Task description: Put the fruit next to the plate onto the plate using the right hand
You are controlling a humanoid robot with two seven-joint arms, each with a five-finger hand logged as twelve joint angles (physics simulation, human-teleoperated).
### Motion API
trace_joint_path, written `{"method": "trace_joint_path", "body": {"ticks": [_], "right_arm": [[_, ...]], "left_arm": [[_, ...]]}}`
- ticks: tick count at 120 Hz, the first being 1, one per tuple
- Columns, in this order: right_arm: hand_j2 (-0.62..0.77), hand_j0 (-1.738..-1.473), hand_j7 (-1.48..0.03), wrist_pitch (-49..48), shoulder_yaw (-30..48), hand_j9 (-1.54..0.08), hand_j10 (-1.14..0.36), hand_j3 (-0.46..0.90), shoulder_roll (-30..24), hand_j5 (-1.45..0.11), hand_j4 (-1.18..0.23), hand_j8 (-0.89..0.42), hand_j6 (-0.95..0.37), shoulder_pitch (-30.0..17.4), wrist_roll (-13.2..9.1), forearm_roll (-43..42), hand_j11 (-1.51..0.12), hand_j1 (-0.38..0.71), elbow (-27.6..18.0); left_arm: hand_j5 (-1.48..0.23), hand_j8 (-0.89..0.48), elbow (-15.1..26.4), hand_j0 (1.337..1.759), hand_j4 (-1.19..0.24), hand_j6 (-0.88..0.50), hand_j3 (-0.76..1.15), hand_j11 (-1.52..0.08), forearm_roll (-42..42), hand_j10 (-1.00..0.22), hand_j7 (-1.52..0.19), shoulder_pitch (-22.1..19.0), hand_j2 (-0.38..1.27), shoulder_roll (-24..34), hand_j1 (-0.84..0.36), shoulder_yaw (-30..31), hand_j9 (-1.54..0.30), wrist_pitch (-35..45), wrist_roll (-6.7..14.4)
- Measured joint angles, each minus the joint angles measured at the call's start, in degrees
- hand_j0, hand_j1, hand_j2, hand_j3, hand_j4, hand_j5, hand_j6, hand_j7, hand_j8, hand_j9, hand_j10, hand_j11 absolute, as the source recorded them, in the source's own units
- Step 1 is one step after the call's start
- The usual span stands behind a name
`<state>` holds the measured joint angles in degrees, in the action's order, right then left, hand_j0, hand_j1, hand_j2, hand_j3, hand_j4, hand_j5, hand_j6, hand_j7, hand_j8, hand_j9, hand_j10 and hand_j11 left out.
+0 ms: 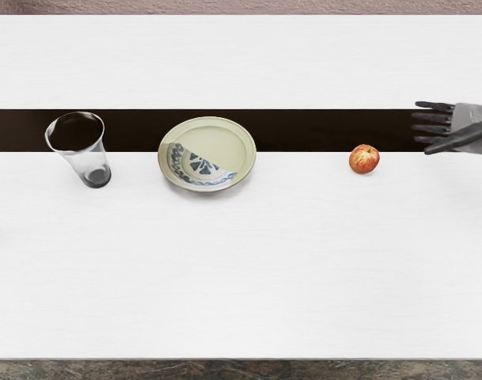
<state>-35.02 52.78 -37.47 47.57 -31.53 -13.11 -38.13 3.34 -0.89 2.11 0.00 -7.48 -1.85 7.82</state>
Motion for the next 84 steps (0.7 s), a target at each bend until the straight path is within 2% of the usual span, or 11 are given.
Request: {"method": "trace_joint_path", "body": {"ticks": [16,27,42,52,59,70,84], "right_arm": [[0.0,-1.658,0.0,0.0,-0.62,0.0,0.0,0.0,0.96,0.0,0.0,0.0,0.0,1.03,-1.69,-0.46,0.0,-0.35,0.17],[0.0,-1.658,0.0,-0.01,-1.93,0.0,0.0,0.0,1.35,0.0,0.0,0.0,0.0,3.98,-1.97,-9.42,0.0,-0.35,-1.07],[0.0,-1.658,0.0,0.0,-2.49,0.0,0.0,0.0,1.19,0.0,0.0,0.0,0.0,5.9,-2.17,-28.17,0.0,-0.35,-11.85],[0.0,-1.658,0.0,1.89,-2.77,0.0,0.0,0.0,1.08,0.0,0.0,0.0,0.0,3.79,-2.19,-40.21,0.0,-0.35,-22.39],[0.0,-1.658,-0.01,5.26,-3.13,-0.01,0.0,0.0,1.27,-0.01,-0.01,-0.01,-0.01,2.17,-2.19,-46.84,-0.01,-0.34,-27.23],[0.0,-1.658,-0.01,13.77,-5.05,-0.01,-0.01,0.0,2.01,-0.01,-0.01,-0.01,-0.01,0.49,-2.18,-55.38,-0.01,-0.34,-31.07],[0.0,-1.658,-0.01,23.36,-9.25,-0.01,-0.01,0.0,4.4,-0.01,-0.01,-0.01,-0.01,-0.42,-2.32,-60.18,-0.01,-0.34,-32.39]], "left_arm": [[-0.02,-0.01,0.0,1.658,-0.01,-0.01,0.0,-0.02,0.0,-0.01,-0.02,0.0,0.0,0.0,0.34,0.0,-0.02,-0.01,0.0],[-0.02,-0.01,0.0,1.658,-0.01,-0.01,0.0,-0.02,0.0,-0.01,-0.02,0.0,0.0,0.0,0.34,-0.01,-0.02,-0.01,0.0],[-0.02,-0.01,0.0,1.658,-0.01,-0.01,0.0,-0.02,0.0,-0.01,-0.02,0.0,0.0,0.0,0.34,0.0,-0.02,0.0,0.01],[-0.02,-0.01,0.0,1.658,-0.01,-0.01,0.0,-0.02,0.0,-0.01,-0.02,0.0,0.0,0.0,0.34,0.0,-0.02,0.0,0.0],[-0.02,-0.01,0.0,1.658,-0.01,-0.01,0.0,-0.02,0.01,-0.01,-0.02,0.0,0.0,0.0,0.34,0.0,-0.02,0.0,0.0],[-0.02,-0.01,0.0,1.658,-0.01,-0.01,0.0,-0.02,0.0,-0.01,-0.02,0.0,0.0,0.0,0.34,0.0,-0.02,0.0,0.0],[-0.02,-0.01,0.0,1.658,-0.01,-0.01,0.0,-0.02,0.0,-0.01,-0.02,0.0,0.0,0.0,0.34,0.0,-0.02,0.0,0.0]]}}
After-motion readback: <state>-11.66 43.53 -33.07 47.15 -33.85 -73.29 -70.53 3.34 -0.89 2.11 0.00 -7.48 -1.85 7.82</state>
